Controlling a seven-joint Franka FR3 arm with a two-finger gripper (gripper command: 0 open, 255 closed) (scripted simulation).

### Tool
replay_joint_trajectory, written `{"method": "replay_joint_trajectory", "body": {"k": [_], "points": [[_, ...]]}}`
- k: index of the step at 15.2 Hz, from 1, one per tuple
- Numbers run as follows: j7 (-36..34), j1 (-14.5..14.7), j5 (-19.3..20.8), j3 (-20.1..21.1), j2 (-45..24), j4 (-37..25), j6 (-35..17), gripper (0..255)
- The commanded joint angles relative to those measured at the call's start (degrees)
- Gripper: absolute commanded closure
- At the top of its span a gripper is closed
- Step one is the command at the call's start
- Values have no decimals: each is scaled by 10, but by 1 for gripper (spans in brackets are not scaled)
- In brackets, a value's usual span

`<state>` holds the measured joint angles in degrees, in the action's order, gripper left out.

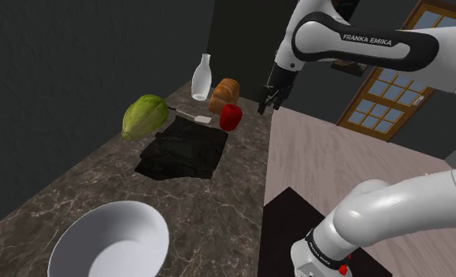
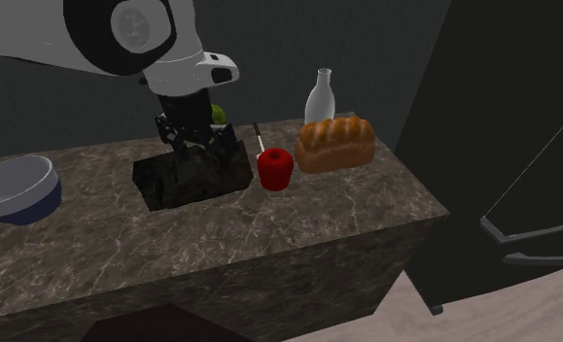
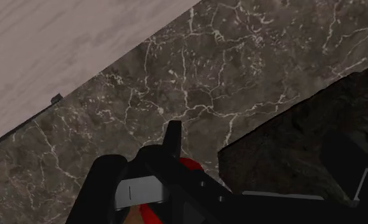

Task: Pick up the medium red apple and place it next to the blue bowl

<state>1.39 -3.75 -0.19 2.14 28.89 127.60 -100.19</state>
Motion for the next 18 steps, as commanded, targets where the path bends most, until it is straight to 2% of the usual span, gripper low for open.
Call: {"method": "replay_joint_trajectory", "body": {"k": [1,8,16,18], "points": [[-20,-8,-3,-1,-53,-33,-15,0],[-92,-27,-14,-6,-220,-173,-29,0],[-159,-46,-33,-25,-406,-370,-4,0],[-159,-45,-33,-24,-406,-354,-19,0]]}}
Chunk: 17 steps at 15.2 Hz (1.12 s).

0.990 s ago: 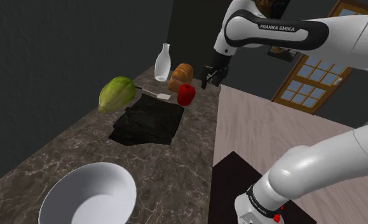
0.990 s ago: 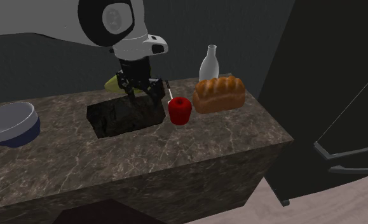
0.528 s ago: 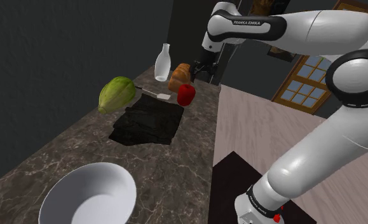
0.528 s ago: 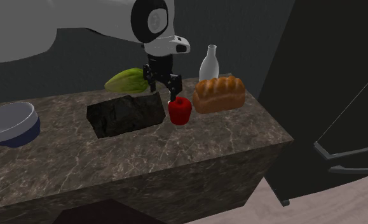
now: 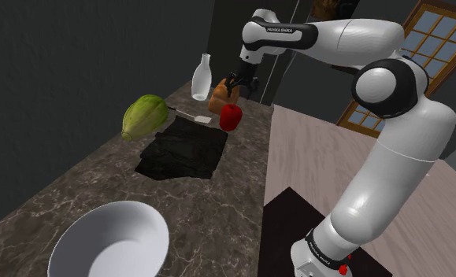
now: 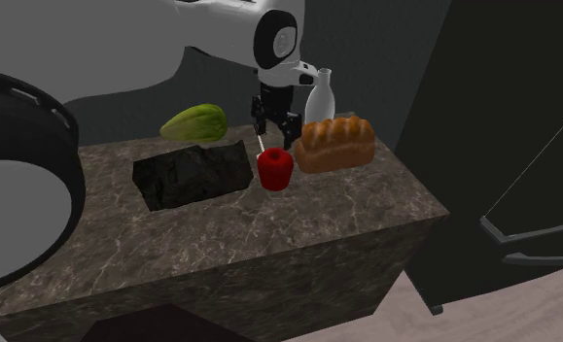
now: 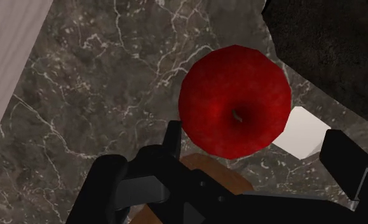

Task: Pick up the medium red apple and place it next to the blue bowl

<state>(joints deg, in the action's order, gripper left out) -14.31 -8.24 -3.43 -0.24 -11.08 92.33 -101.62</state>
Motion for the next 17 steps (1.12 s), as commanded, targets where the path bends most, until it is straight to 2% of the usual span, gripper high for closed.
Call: {"method": "replay_joint_trajectory", "body": {"k": [1,6,13,14,17], "points": [[-2,0,-1,0,-6,6,-12,0],[-1,1,-1,0,-8,39,-47,0],[-1,1,-1,0,-8,39,-47,0],[-1,1,-1,0,-8,39,-47,255],[-1,1,-1,0,-8,39,-47,255]]}}
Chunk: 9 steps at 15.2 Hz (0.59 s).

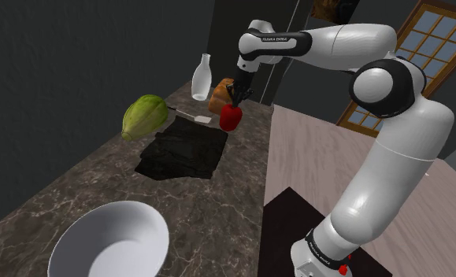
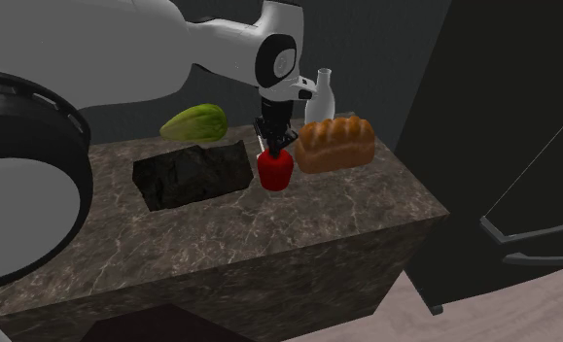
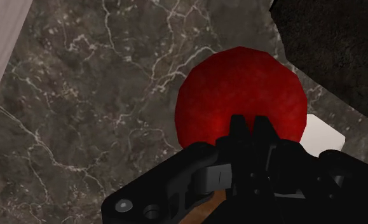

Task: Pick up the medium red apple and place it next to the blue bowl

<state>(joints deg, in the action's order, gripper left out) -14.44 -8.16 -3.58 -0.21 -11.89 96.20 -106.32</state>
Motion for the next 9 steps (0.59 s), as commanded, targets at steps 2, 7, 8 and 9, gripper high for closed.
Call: {"method": "replay_joint_trajectory", "body": {"k": [2,7,8,9], "points": [[0,0,0,0,0,0,0,255],[0,0,0,0,1,-6,7,255],[-1,0,0,0,2,-13,15,255],[-1,0,0,0,3,-20,22,255]]}}
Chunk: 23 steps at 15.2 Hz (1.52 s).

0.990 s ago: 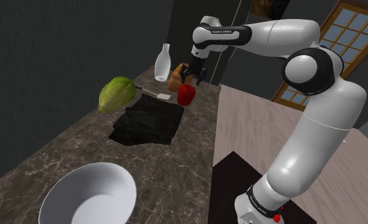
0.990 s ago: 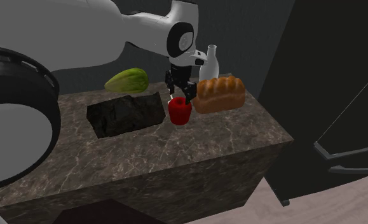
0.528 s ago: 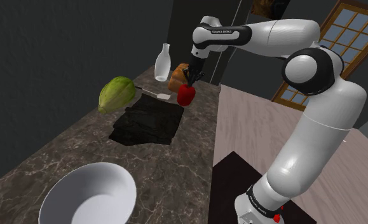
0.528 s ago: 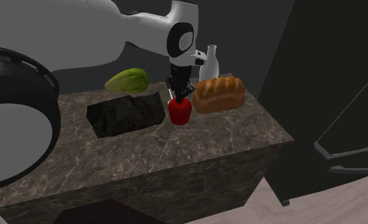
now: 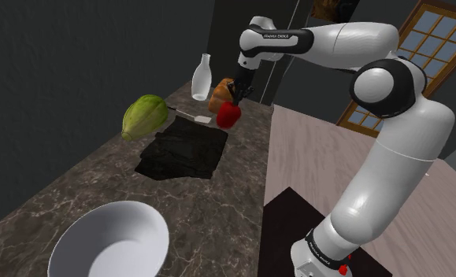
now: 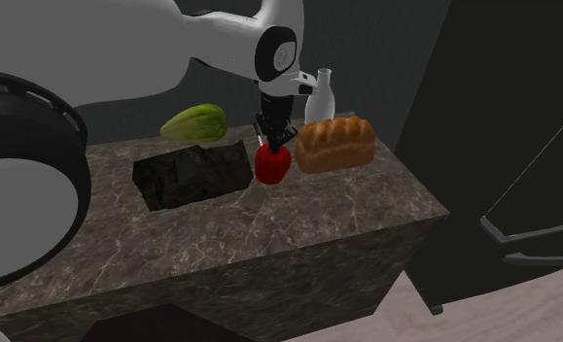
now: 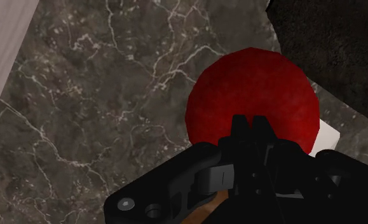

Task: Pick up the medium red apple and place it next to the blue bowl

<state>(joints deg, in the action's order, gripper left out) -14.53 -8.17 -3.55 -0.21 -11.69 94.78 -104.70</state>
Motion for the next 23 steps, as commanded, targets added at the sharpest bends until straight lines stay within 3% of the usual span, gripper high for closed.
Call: {"method": "replay_joint_trajectory", "body": {"k": [1,23], "points": [[-1,0,0,0,1,-12,13,255],[-10,-2,1,0,-25,-219,194,255]]}}
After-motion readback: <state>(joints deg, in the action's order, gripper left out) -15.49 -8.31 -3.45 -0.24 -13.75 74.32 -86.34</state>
